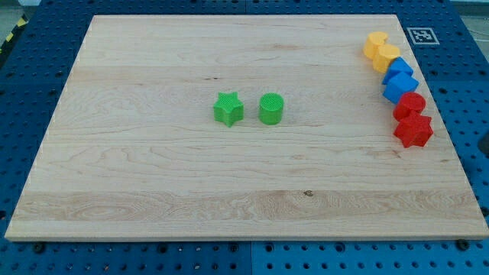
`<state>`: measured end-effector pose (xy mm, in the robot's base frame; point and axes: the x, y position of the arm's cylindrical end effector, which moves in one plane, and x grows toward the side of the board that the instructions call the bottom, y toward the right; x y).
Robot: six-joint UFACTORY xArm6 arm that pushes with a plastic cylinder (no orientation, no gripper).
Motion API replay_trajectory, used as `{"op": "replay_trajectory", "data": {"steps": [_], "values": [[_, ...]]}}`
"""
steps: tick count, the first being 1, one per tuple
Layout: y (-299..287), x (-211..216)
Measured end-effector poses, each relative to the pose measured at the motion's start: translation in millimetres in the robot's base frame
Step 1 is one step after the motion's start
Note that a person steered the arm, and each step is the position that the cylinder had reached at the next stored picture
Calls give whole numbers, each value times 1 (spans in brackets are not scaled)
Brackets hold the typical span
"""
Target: Separate the red blocks from each other
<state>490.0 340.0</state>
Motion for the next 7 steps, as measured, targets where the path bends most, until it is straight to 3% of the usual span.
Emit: {"op": "replay_trajectory", "data": {"steps": [3,5,6,7], "values": [[-3,-16],[-56,-39],[-58,-87],[-68,-87]]}}
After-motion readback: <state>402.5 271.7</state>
